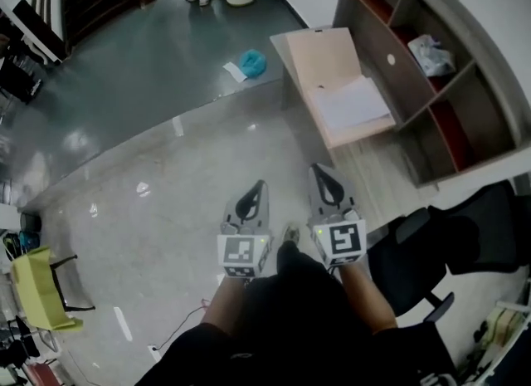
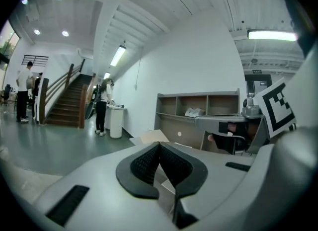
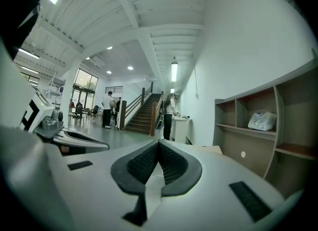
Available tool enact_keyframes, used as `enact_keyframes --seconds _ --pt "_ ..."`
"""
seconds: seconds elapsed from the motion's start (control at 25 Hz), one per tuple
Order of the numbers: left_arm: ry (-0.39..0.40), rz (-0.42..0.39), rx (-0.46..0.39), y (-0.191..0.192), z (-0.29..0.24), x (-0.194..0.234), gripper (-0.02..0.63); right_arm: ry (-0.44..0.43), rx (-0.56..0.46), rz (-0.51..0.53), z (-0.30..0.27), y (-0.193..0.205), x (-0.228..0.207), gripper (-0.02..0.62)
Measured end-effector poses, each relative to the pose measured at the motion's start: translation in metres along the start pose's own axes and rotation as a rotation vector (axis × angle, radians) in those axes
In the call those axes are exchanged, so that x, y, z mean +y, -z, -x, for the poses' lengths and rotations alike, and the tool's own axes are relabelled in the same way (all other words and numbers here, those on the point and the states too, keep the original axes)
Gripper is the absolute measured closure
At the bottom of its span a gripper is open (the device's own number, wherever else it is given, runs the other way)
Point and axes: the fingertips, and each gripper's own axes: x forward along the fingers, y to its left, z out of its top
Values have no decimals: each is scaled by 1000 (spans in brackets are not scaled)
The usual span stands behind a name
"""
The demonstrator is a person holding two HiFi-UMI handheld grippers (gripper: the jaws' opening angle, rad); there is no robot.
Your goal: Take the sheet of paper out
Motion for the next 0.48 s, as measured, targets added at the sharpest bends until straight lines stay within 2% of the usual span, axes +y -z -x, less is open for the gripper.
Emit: enact_keyframes --seconds 0.2,0.48 --pt "22 0 52 0 -73 -2 563 33 19 -31 -31 10 -61 580" --pt "108 -46 134 -7 -142 -12 563 121 56 -90 -53 29 -120 580"
